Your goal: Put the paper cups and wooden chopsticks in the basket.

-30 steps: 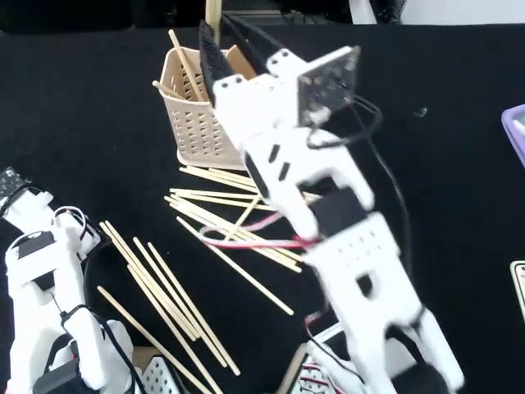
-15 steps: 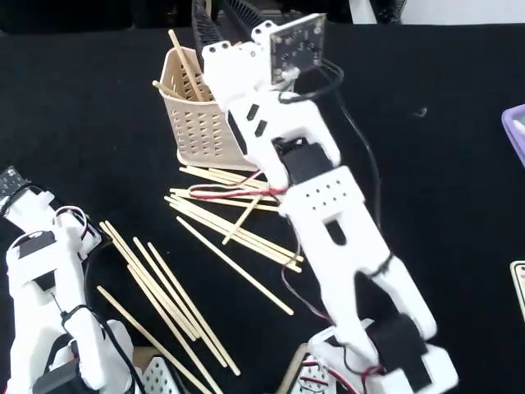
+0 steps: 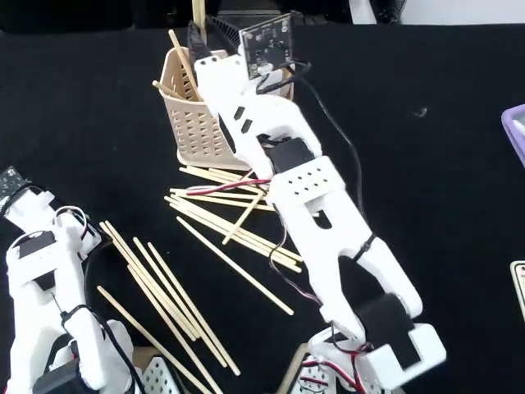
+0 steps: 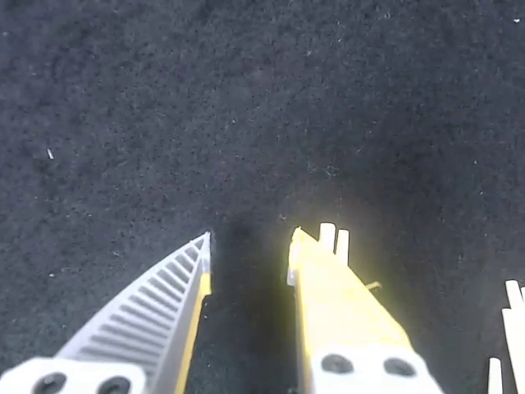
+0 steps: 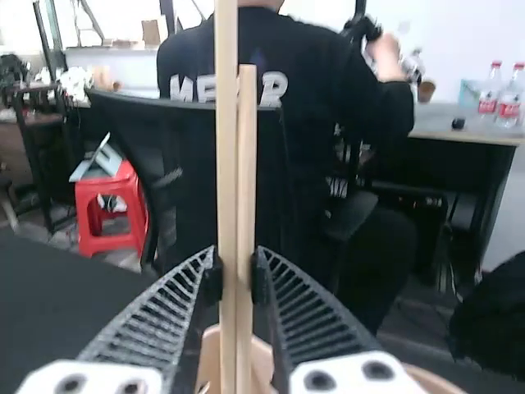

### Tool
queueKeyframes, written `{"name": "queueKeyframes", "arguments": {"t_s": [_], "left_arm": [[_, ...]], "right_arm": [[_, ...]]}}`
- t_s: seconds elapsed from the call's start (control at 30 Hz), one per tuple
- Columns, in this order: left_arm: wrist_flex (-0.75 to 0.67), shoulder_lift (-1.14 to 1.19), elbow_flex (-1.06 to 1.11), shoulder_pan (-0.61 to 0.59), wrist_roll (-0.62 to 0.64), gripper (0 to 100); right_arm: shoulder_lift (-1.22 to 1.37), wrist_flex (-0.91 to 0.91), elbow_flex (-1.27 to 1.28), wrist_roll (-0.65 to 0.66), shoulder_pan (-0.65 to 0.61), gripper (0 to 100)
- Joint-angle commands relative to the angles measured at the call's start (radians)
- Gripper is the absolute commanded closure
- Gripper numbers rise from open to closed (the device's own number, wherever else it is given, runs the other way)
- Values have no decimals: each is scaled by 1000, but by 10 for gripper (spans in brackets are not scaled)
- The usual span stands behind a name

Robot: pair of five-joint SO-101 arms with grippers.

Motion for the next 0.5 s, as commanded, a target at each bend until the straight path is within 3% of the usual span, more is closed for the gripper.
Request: {"name": "queueKeyframes", "arguments": {"t_s": [0.0, 0.3, 0.47], "left_arm": [[-8, -12, -7, 10, 8, 841], [-8, -12, -7, 10, 8, 841], [-8, -12, -7, 10, 8, 841]], "right_arm": [[-13, 141, -54, 34, -29, 861], [-122, 396, -222, 28, -29, 822], [-318, 718, -214, 32, -34, 822]]}}
